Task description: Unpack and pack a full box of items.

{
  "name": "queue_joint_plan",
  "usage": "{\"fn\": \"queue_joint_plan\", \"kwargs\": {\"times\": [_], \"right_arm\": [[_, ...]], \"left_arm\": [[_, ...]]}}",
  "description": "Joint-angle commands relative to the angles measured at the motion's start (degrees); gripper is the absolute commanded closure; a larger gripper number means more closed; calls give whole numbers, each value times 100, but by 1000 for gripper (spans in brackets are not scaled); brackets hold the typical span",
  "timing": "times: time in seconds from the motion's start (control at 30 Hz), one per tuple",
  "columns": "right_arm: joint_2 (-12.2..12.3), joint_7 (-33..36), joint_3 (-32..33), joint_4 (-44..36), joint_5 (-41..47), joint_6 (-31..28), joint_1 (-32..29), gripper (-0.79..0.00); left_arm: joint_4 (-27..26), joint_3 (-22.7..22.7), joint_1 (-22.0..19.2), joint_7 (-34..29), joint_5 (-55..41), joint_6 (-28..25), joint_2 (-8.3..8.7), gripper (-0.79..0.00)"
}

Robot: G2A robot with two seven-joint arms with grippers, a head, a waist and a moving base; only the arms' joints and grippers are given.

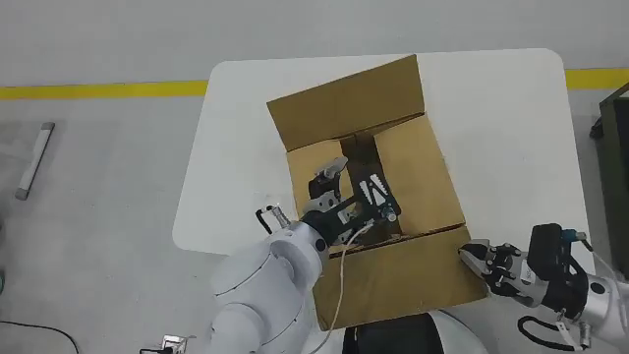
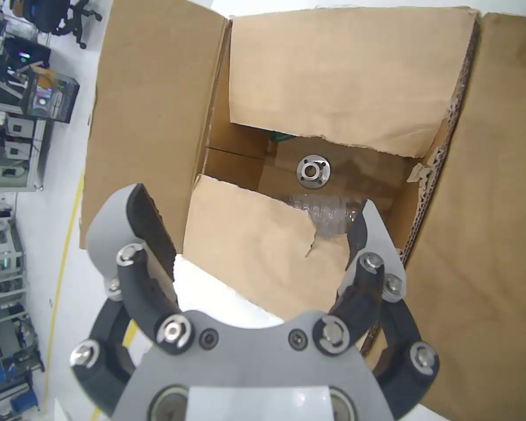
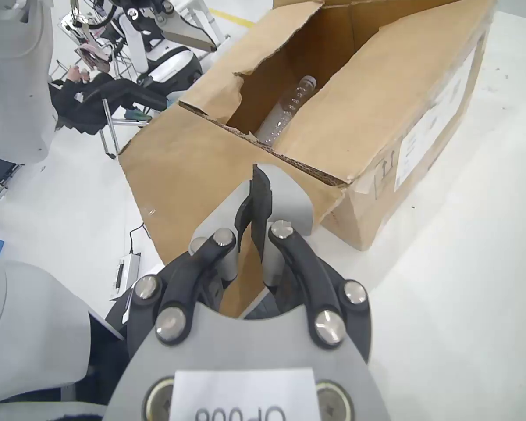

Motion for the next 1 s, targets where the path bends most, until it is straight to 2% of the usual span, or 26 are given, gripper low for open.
{"fn": "queue_joint_plan", "kwargs": {"times": [0.0,0.1,0.23,0.4,0.6,0.97], "right_arm": [[-5,-106,-80,9,-135,25,-19,0],[-16,-346,-155,18,-340,125,-19,0],[-62,-1152,10,-2,-210,470,-41,0],[-103,-1781,360,-123,-238,755,-191,0],[-115,-1919,468,-172,-278,800,-236,0],[-104,-1774,95,-137,-367,941,195,0]], "left_arm": [[105,32,24,24,-107,346,-21,-785],[266,93,75,21,-295,857,-58,-785],[466,124,89,-149,-593,1476,-106,-785],[847,210,0,-274,-597,1798,-140,-785],[1113,392,-145,-402,368,1543,-115,-785],[772,159,-88,-317,1773,1003,-19,-785]]}}
